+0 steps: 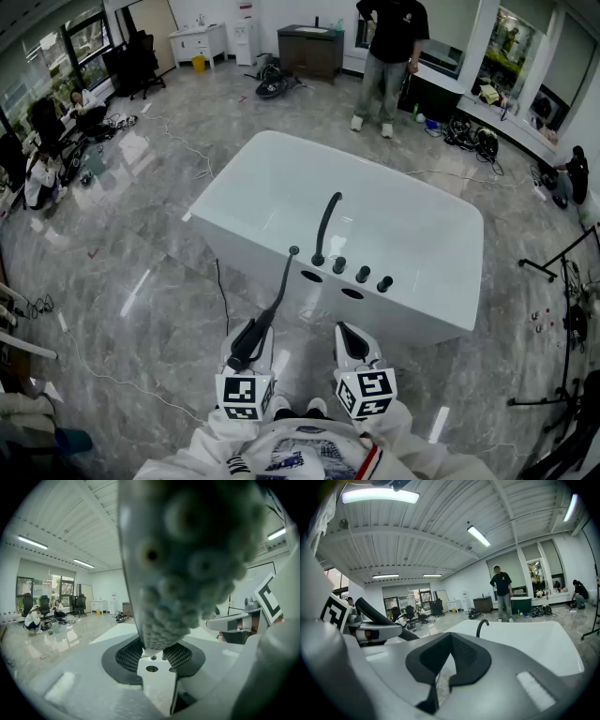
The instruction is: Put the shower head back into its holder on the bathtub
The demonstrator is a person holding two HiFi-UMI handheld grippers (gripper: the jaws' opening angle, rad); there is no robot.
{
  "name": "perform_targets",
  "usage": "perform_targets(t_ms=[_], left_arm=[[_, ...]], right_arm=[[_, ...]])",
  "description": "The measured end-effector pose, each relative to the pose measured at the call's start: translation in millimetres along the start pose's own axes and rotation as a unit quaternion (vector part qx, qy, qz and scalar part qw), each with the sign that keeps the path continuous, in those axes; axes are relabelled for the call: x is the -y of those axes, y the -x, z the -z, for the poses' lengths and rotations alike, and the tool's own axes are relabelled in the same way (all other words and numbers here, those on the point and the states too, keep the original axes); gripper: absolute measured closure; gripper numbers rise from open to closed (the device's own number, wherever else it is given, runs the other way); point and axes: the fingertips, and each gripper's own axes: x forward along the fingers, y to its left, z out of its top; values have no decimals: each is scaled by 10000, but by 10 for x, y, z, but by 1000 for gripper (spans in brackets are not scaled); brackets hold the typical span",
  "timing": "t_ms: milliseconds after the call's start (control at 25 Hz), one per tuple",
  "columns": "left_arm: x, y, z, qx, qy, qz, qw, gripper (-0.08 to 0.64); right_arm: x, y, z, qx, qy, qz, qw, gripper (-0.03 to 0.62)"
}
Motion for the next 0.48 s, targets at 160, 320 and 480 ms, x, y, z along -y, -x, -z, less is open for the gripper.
perform_targets(t_ms=[160,320,480], left_arm=[[6,7,14,-21,14,0,10000,420],[31,-12,2,-16,11,0,10000,420],[30,-23,-14,-2,-5,23,10000,420]], right_arm=[[0,-2,21,-18,0,-7,10000,588],[29,7,20,-20,2,-7,10000,588],[33,7,31,-26,-52,-4,10000,588]])
